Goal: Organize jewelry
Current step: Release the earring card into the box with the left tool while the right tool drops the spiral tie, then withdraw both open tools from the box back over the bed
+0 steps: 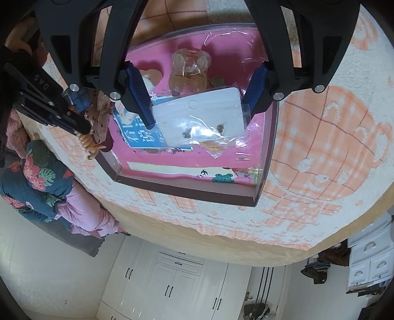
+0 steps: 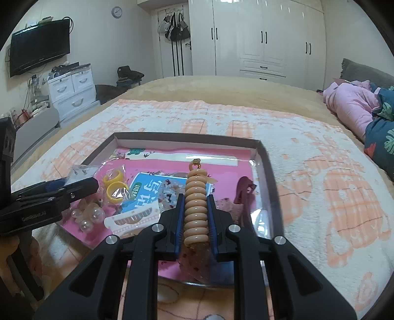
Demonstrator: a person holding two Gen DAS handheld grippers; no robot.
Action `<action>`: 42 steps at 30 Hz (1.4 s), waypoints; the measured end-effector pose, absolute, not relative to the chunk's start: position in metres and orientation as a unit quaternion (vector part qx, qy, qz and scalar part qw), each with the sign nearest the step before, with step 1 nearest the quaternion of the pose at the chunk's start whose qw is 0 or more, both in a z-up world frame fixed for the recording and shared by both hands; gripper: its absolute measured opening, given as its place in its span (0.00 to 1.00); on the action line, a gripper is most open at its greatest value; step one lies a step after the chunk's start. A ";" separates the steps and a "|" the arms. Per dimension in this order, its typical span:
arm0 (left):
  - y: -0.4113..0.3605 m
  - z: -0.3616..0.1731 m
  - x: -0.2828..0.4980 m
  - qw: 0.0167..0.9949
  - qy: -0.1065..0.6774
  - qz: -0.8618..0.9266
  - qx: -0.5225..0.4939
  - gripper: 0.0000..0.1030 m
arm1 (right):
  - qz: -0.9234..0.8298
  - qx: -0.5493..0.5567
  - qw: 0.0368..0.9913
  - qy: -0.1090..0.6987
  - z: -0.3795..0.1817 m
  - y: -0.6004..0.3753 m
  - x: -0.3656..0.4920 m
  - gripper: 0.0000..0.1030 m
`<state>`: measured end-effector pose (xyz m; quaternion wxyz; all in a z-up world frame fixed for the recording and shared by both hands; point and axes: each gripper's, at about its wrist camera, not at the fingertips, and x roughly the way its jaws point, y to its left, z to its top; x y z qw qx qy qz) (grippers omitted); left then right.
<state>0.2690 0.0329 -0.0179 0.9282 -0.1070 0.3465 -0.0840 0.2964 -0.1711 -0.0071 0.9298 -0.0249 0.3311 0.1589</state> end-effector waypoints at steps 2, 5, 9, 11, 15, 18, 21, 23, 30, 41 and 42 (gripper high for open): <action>0.035 -0.018 0.269 0.928 0.346 -0.085 -0.110 0.57 | 0.161 -0.026 0.929 0.333 -0.009 -0.167 0.299 0.17; 0.037 -0.019 0.270 0.927 0.346 -0.085 -0.114 0.58 | 0.167 -0.029 0.926 0.337 -0.013 -0.161 0.300 0.17; 0.038 -0.020 0.270 0.926 0.348 -0.087 -0.116 0.58 | 0.174 -0.036 0.921 0.346 -0.019 -0.154 0.300 0.17; 0.039 -0.020 0.270 0.926 0.348 -0.089 -0.116 0.59 | 0.177 -0.036 0.919 0.349 -0.021 -0.153 0.299 0.17; 0.038 -0.019 0.267 0.926 0.349 -0.090 -0.114 0.59 | 0.184 -0.025 0.916 0.356 -0.022 -0.154 0.296 0.17; 0.037 -0.018 0.263 0.926 0.348 -0.090 -0.114 0.59 | 0.184 -0.021 0.915 0.359 -0.023 -0.155 0.294 0.17; 0.036 -0.016 0.258 0.927 0.347 -0.089 -0.111 0.61 | 0.186 -0.017 0.915 0.358 -0.022 -0.157 0.288 0.29; 0.036 -0.014 0.255 0.928 0.346 -0.088 -0.111 0.62 | 0.185 -0.017 0.917 0.354 -0.020 -0.159 0.282 0.35; 0.033 -0.003 0.235 0.931 0.339 -0.086 -0.102 0.67 | 0.180 -0.025 0.922 0.341 -0.011 -0.168 0.253 0.43; 0.019 0.016 0.181 0.937 0.327 -0.085 -0.084 0.88 | 0.159 -0.036 0.938 0.306 0.010 -0.191 0.188 0.72; 0.017 0.016 0.174 0.937 0.328 -0.085 -0.082 0.89 | 0.155 -0.030 0.940 0.302 0.012 -0.195 0.181 0.76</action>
